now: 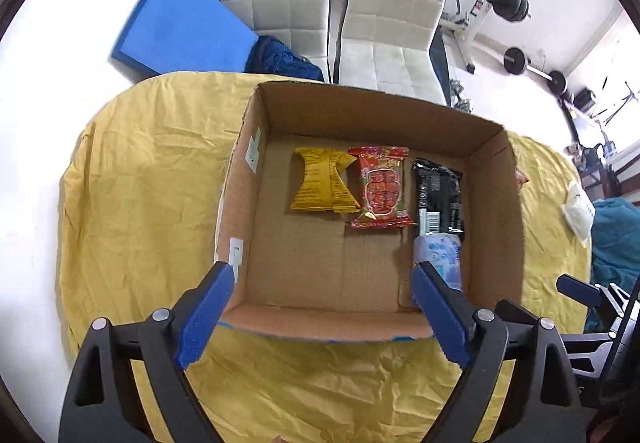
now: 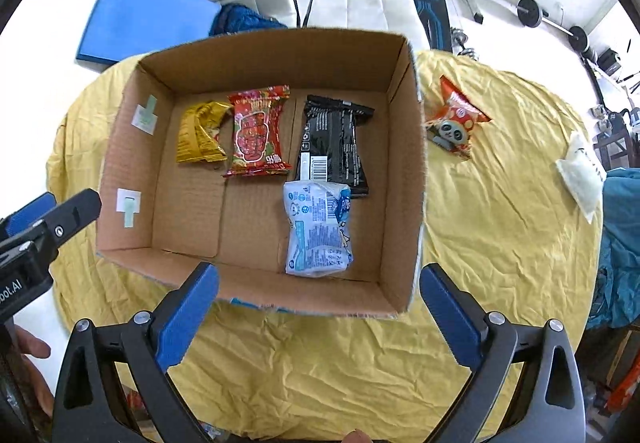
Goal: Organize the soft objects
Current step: 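Lift both tools out of the box, then grasp the orange chip bag with the left tool while the right tool grasps the white pouch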
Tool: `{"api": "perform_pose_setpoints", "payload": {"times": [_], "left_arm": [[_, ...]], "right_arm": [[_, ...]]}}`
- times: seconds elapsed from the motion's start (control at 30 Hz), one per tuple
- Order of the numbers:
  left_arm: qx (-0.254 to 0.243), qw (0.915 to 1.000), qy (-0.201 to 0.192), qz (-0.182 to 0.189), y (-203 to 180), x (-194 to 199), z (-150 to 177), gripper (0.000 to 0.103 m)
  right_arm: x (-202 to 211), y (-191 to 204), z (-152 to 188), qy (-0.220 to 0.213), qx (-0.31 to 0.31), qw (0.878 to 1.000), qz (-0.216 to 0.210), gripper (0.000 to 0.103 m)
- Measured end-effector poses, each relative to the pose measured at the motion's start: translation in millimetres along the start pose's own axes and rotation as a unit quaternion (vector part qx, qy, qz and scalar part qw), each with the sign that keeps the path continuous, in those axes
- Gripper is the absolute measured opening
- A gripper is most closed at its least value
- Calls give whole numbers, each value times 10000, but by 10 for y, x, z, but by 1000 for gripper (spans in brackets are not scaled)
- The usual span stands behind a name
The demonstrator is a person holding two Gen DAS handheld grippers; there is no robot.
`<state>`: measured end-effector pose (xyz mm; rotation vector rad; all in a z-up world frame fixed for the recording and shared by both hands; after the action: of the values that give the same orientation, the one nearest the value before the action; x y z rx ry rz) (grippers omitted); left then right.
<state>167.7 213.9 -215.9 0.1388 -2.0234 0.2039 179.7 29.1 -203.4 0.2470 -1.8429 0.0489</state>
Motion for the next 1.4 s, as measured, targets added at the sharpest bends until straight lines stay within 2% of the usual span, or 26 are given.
{"api": "perform_pose_setpoints", "payload": {"times": [0.07,0.13,0.23,0.5,0.7,0.9,1.1,1.3,1.4], "left_arm": [[26,9999,-88,41,-19,104,41,92],[-6,9997,-232,2,-54,240,69,101],[-78,9989,-462,-30,-106,418,96,101],[-152,9974,-707,7,-249,791,110,101],[-152,9969,-766,-21,-376,896,157,101],[-141,9973,-715,72,-616,881,162,101],[-372,9965,-660,340,-1223,729,26,101],[-1042,9913,-413,694,-2252,300,-262,101],[-1453,9868,-146,703,-2769,-40,-442,101]], "right_arm": [[129,-23,35,-103,-30,9999,-41,103],[260,-42,71,-199,-23,9998,-18,103],[416,-55,107,-336,-3,9994,-36,103],[825,-157,199,-674,-41,9977,-86,103],[989,-271,248,-778,-100,9967,-207,103],[1016,-544,266,-777,-294,9960,-325,103],[989,-1212,268,-711,-712,9948,-178,103],[872,-2297,216,-599,-1354,9886,263,103],[741,-2876,169,-507,-1701,9830,462,103]]}}
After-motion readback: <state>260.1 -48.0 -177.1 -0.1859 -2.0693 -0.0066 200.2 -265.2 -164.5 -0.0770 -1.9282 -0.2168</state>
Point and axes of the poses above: each gripper's, at about its wrist camera, not at the fingertips, and x roughly against the way its jaws point, y to its left, z to its underside, the point moved 2 cm from there along -x, roughly the way its jaws point, and after that the axes turned 9 degrees about -y, right-handed, at the moved point
